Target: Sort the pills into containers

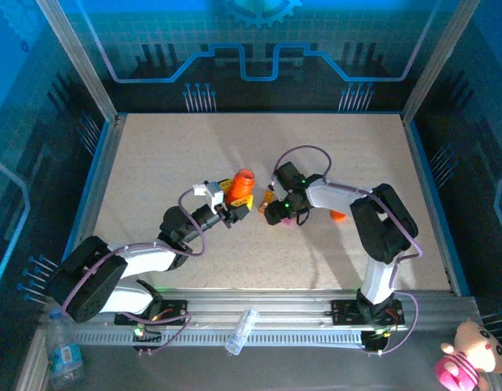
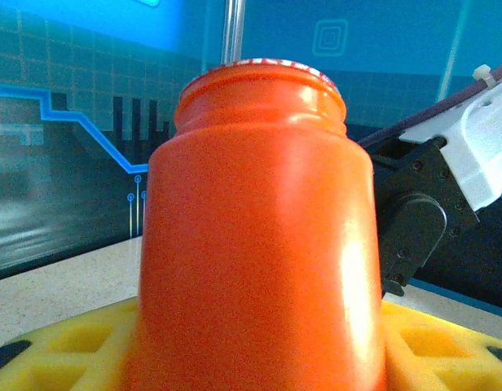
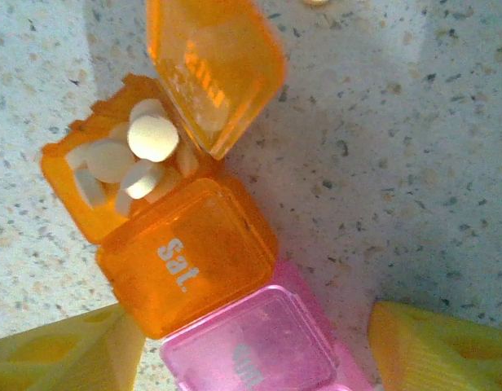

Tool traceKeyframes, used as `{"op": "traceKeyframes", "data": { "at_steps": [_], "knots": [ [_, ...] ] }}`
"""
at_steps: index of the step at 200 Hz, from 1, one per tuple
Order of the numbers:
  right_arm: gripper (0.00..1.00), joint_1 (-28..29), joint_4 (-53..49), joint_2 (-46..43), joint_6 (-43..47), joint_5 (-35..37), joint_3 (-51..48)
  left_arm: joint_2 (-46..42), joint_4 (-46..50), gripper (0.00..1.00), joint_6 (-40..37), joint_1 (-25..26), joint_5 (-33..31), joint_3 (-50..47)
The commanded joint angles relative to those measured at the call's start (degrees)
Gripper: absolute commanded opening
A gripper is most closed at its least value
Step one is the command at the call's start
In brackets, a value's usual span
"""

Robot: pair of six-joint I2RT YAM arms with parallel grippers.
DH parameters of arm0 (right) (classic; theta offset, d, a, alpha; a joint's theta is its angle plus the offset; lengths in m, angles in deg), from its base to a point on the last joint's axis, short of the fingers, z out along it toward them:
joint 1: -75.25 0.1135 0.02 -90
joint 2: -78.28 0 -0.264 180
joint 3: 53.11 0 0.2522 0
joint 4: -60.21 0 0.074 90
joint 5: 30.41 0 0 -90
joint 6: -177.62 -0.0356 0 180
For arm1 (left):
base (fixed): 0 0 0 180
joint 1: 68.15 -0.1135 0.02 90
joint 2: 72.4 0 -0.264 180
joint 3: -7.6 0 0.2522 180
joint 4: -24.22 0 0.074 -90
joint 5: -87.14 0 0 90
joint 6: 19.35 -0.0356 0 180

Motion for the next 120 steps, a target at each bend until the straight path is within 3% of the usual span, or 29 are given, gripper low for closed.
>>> {"op": "traceKeyframes", "data": {
  "at_steps": [1, 82, 120],
  "knots": [
    [0.72, 1.8, -0.9, 2.1, 1.3, 2.6, -0.2, 0.4, -3.6, 0.00, 0.0, -0.3, -0.9, -0.6],
    [0.45, 1.6, 0.1, 0.7, 1.9, 1.5, -0.9, 0.4, -3.6, 0.00, 0.5, -0.5, -0.8, -0.5],
    [0.40, 1.1, 0.5, -0.7, 2.6, -0.2, -1.2, 0.3, -3.6, 0.00, 0.6, -0.5, -0.9, -0.6]
  ]
}}
